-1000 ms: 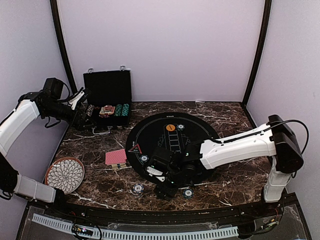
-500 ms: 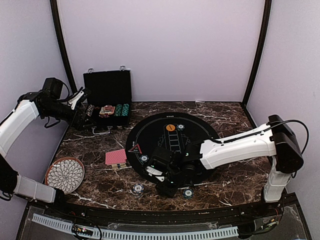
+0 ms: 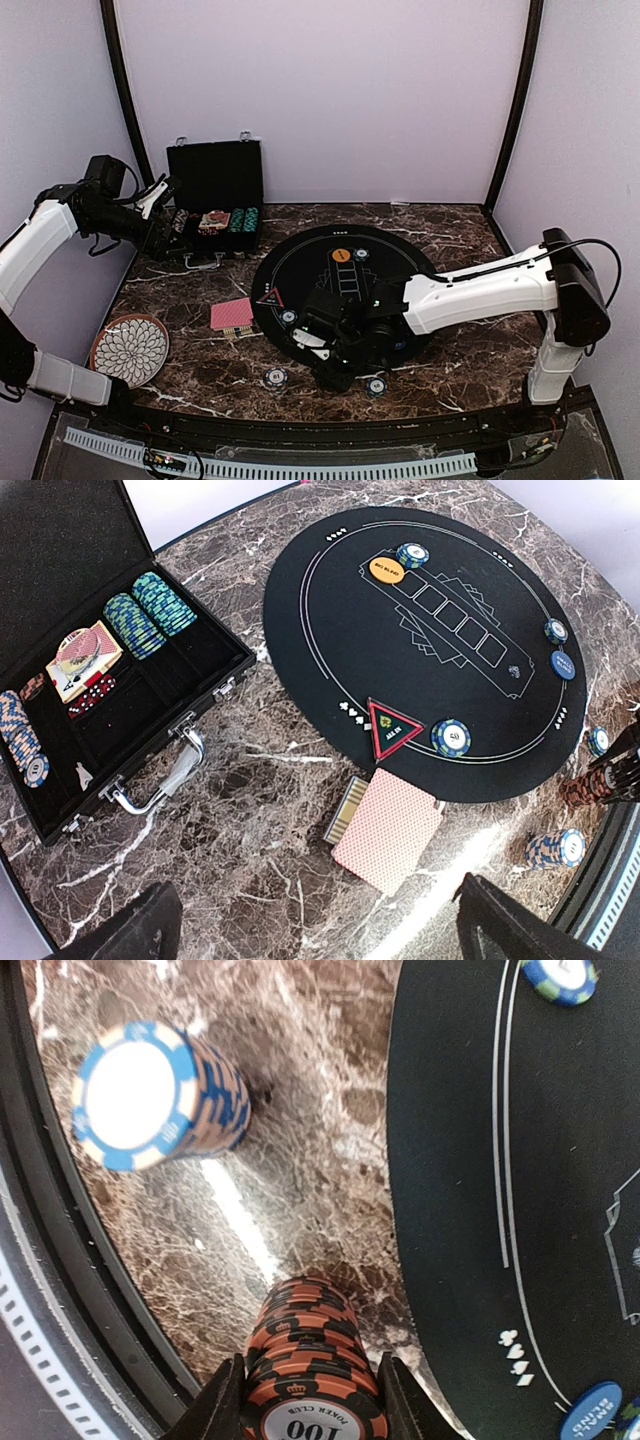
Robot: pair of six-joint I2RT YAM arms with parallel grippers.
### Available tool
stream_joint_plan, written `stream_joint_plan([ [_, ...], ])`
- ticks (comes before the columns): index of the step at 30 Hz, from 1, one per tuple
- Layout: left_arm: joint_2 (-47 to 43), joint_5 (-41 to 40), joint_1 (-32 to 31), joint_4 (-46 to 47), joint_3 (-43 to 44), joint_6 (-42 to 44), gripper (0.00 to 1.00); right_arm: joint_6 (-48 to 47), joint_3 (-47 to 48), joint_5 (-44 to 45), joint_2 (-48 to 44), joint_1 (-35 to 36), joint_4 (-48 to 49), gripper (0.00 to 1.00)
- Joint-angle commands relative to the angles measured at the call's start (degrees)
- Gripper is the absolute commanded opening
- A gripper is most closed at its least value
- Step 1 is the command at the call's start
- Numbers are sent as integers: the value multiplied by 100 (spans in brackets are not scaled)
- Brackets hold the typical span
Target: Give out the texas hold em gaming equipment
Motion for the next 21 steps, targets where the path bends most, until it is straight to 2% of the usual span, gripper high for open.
stream_joint_plan([
  [1, -189, 41, -23, -64, -36, 28, 99, -55, 345, 175, -389, 53, -178, 11],
  [8, -195, -8, -23, -42, -21, 29, 99, -52, 685, 330, -575, -364, -363, 11],
  [15, -175, -31, -27, -44, -2, 1, 99, -35, 1266, 1024, -300, -1636, -612, 11],
  [21, -178, -84, -23, -43, -32, 17, 99, -64, 1605, 1329, 139, -2840, -167, 12],
])
